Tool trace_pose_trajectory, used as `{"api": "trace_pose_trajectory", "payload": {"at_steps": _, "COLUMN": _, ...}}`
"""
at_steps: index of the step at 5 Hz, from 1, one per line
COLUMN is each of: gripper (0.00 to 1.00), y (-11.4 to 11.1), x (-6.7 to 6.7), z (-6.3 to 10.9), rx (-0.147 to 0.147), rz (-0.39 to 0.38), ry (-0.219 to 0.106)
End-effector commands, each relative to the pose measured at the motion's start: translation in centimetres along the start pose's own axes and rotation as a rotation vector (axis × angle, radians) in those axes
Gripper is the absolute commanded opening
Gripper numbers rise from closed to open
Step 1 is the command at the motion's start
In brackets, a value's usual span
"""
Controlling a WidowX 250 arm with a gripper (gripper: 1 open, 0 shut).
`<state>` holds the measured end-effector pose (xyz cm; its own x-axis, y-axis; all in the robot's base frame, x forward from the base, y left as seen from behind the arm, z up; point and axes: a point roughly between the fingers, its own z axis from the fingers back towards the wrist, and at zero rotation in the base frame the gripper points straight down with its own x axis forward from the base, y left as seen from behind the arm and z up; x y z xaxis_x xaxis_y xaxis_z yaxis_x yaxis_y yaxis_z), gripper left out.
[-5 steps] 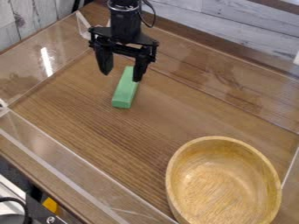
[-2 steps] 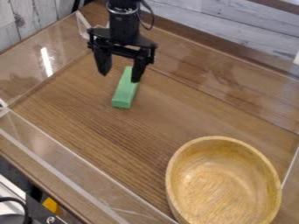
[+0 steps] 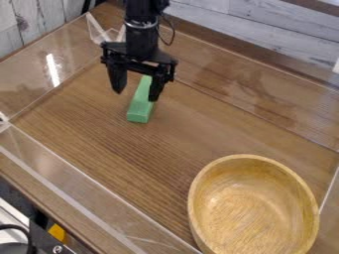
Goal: Put the green block in the brown bowl
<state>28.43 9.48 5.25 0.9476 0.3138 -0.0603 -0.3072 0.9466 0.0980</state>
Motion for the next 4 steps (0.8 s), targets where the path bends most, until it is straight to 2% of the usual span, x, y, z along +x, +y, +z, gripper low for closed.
{"api": "trace_pose_trajectory", "payload": {"at_steps": 1, "gripper": 1.00, "y": 0.1, "x": 0.7, "z": 0.3, "rx": 0.011, "rz": -0.001, "ry": -0.037}}
{"api": "trace_pose_trajectory", "payload": {"at_steps": 3, "gripper": 1.00, "y": 0.1, "x": 1.1, "z": -0.9, "rx": 0.016, "rz": 0.007, "ry": -0.028}}
{"api": "trace_pose_trajectory", "payload": {"at_steps": 4, "gripper": 0.00, "y": 0.0, "x": 1.3, "z": -1.3, "rx": 0.015, "rz": 0.011, "ry": -0.024}}
